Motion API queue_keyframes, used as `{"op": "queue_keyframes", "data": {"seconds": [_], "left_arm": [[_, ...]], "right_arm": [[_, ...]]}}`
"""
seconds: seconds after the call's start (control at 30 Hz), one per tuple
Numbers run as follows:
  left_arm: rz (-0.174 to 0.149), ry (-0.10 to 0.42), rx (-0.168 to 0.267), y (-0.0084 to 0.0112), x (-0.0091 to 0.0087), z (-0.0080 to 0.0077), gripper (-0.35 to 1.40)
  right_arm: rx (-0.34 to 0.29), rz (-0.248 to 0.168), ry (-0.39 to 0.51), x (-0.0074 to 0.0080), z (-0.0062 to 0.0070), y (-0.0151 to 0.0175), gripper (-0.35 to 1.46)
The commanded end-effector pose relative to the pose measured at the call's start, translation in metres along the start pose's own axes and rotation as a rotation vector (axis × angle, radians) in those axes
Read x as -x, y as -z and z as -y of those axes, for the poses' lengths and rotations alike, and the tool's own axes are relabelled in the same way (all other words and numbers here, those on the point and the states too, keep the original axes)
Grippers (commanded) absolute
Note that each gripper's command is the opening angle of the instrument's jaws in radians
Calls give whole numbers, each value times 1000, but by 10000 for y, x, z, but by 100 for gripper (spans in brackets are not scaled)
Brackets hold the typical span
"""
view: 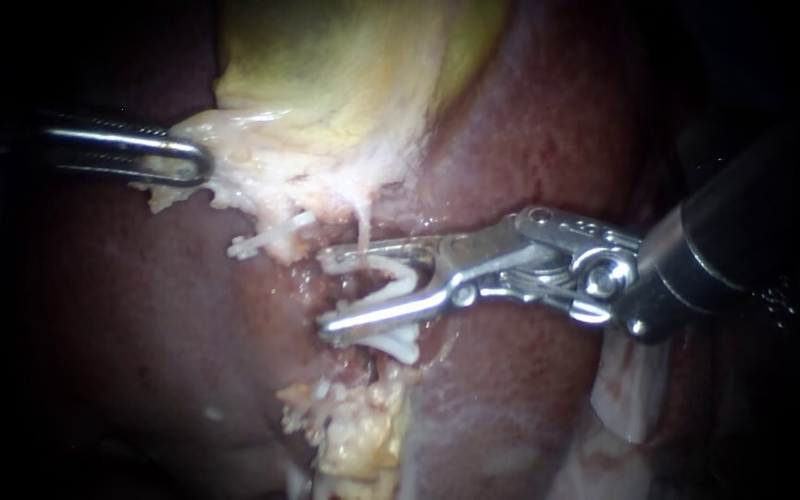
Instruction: Clipping third clip right tube
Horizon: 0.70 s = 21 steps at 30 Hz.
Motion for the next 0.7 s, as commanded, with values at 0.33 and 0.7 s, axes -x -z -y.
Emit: {"op": "queue_keyframes", "data": {"seconds": [0.33,0.7], "left_arm": [[0,0,0,0,0,0,-35],[0,0,0,0,0,1,-35]], "right_arm": [[4,-47,-19,-27,-1,3,45],[28,-71,-65,-34,-1,7,20]]}}
